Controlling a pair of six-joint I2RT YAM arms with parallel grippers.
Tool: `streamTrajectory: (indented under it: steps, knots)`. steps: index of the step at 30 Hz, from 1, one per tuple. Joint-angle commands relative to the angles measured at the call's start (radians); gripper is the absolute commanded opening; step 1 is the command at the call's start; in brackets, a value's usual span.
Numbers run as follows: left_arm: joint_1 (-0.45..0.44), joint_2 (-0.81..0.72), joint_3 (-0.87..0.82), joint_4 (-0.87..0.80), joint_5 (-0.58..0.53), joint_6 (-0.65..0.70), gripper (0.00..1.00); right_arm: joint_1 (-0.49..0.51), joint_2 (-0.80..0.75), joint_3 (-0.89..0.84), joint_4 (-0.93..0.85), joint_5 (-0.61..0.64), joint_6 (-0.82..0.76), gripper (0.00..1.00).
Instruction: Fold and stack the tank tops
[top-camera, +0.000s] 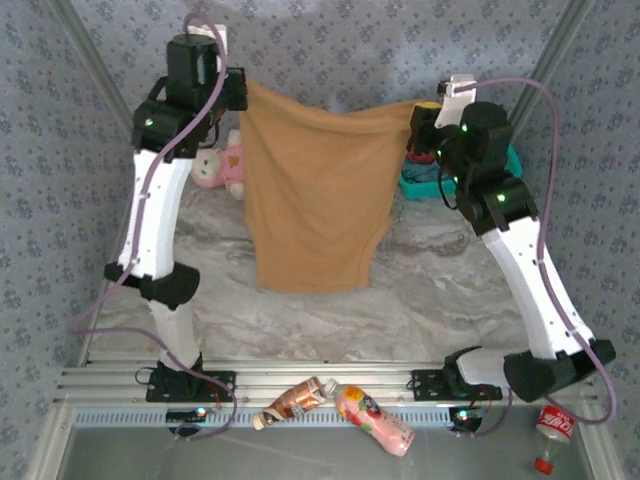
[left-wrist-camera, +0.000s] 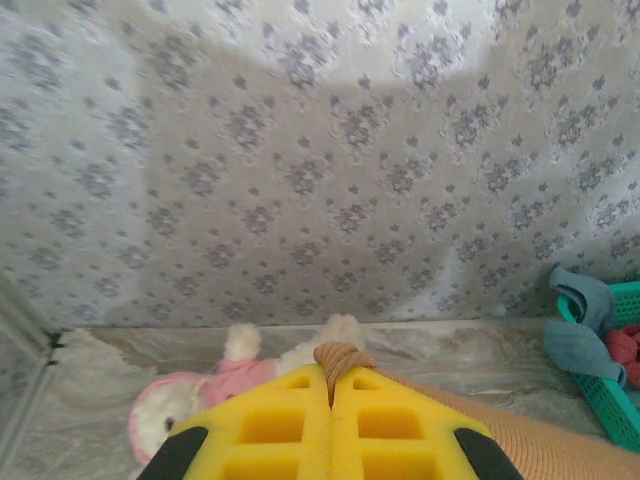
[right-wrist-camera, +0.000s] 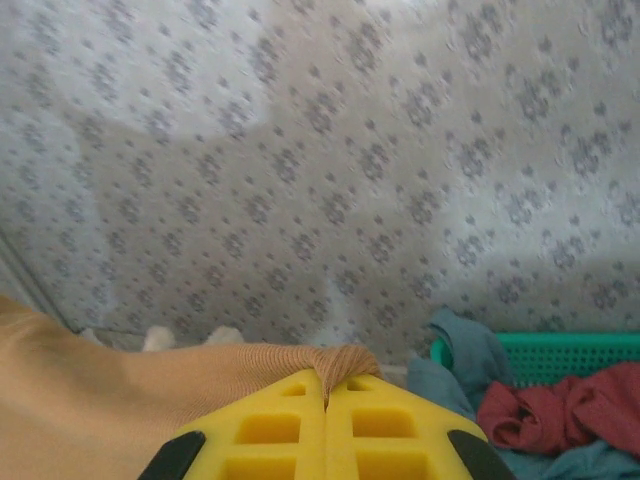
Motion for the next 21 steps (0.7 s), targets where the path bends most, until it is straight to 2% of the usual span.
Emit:
streamTrajectory:
  steps: [1,5,7,11,13,16,18,21]
  knots:
    - [0.009,0.037,0.1,0.074,0.088,-0.027,0.0,-0.058,0.002,0.099,0.018,-0.066,0.078,0.05]
    - [0.006,0.034,0.127,0.051,0.115,-0.029,0.0,-0.081,-0.004,0.119,-0.073,-0.102,0.118,0.05]
    - [0.006,0.013,0.109,-0.003,0.12,-0.026,0.0,-0.082,-0.035,0.074,-0.119,-0.124,0.156,0.06]
    - [0.003,-0.113,-0.125,-0.096,0.132,-0.05,0.0,-0.081,-0.136,-0.08,-0.181,-0.134,0.243,0.06]
    - [0.0,-0.235,-0.376,-0.056,0.104,-0.057,0.0,-0.075,-0.2,-0.172,-0.209,-0.14,0.274,0.06]
    - [0.002,-0.45,-0.815,0.091,0.095,-0.1,0.0,-0.048,-0.296,-0.301,-0.299,-0.121,0.304,0.05]
    - [0.002,-0.54,-1.029,0.084,0.079,-0.138,0.0,-0.016,-0.356,-0.404,-0.366,-0.109,0.329,0.06]
    - [0.011,-0.664,-1.366,0.117,0.069,-0.197,0.0,0.055,-0.449,-0.677,-0.426,-0.108,0.4,0.06]
